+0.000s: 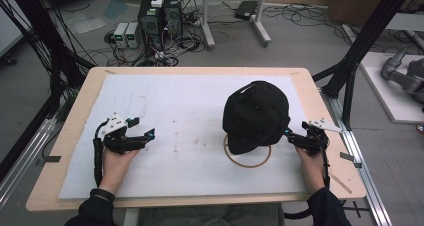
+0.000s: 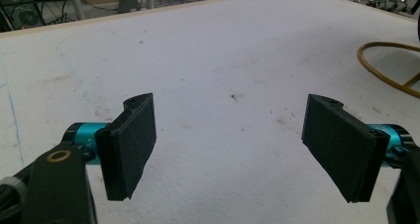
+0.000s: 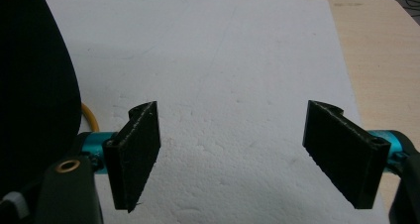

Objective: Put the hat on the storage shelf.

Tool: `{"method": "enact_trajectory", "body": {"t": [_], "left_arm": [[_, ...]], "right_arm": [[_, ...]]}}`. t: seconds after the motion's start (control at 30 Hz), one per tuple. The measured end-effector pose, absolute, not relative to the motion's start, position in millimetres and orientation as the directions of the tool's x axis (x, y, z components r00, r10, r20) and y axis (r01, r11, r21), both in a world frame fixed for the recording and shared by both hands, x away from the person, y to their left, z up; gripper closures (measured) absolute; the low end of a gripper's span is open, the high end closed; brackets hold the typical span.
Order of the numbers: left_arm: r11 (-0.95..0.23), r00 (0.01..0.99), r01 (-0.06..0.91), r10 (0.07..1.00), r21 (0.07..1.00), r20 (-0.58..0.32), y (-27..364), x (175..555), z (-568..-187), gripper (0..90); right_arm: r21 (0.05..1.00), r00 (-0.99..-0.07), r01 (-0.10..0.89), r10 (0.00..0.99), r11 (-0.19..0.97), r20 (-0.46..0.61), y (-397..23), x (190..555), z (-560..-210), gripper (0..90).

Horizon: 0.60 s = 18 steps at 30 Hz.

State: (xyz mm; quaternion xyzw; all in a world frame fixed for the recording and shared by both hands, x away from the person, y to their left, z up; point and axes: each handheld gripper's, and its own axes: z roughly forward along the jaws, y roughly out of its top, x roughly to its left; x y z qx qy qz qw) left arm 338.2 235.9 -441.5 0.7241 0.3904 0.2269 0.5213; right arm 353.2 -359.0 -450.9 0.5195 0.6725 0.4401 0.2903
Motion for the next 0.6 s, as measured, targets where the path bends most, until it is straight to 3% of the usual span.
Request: {"method": "enact_trajectory", "body": {"t": [0.6], "left_arm": [[-0.131, 0.573, 0.335, 0.814, 0.933, -0.092, 240.7, 338.1, -441.8, 21.4]], "right_arm": [[0.893, -0.301, 0.443, 0.952, 0.084, 0.059, -358.0, 353.5, -451.0, 22.1]]}}
